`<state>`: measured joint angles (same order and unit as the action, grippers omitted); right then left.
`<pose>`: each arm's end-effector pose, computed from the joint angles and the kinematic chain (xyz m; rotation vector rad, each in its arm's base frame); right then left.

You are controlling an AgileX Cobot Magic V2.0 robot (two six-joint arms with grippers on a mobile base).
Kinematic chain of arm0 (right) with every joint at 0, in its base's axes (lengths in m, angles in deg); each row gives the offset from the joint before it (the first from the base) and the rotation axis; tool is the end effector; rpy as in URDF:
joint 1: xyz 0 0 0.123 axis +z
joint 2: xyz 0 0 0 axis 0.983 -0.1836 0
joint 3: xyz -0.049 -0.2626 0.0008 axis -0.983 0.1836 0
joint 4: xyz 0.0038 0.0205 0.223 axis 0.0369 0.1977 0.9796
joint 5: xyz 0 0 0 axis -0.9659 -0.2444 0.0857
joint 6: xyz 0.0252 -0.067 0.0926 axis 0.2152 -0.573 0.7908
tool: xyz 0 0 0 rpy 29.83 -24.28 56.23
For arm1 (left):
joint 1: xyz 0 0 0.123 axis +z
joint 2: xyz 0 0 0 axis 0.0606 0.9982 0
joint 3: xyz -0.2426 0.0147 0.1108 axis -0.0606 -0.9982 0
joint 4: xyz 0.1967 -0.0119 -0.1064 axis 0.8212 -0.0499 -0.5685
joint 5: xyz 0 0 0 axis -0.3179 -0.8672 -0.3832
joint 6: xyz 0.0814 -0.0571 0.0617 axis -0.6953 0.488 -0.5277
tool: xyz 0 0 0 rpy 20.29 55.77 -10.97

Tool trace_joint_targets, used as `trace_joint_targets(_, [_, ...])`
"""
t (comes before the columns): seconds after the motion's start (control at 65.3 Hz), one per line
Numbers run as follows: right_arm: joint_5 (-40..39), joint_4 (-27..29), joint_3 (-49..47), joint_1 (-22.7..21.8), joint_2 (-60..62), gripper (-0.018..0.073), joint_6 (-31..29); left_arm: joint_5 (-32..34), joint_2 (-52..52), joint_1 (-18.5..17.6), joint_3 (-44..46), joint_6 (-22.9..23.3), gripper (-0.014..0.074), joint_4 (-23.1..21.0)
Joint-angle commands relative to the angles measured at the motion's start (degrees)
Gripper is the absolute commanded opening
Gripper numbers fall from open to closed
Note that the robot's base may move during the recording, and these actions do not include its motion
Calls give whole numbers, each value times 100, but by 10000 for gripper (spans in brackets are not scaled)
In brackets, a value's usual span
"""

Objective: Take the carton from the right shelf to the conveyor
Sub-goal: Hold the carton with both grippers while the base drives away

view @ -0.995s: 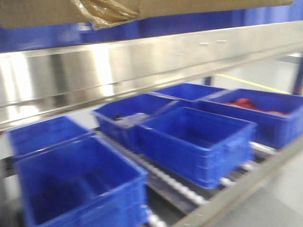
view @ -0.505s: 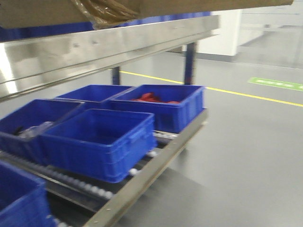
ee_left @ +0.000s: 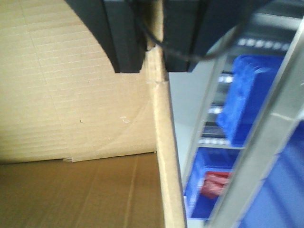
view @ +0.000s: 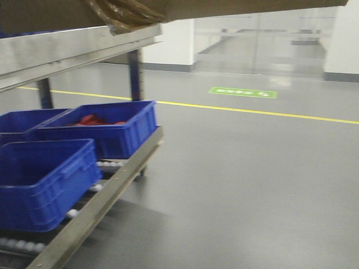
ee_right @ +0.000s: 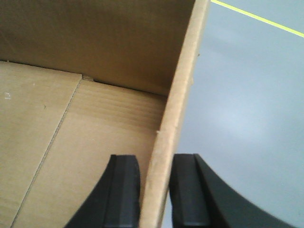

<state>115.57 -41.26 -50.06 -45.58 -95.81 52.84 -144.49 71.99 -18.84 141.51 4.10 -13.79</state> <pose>0.2623 0.1398 0.4658 -0.3566 2.1172 0.1342 0.2791 -0.0855 0.4683 0.0461 2.1856 -0.0954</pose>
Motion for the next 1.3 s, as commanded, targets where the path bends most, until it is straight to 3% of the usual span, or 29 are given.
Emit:
trace_joint_targets(0.0, [-575, 209, 4, 48, 24, -67, 40, 284, -59, -144, 17, 15, -18, -567])
trace_joint_targets(1.286, [-575, 209, 4, 48, 24, -67, 40, 284, -59, -144, 17, 15, -18, -567])
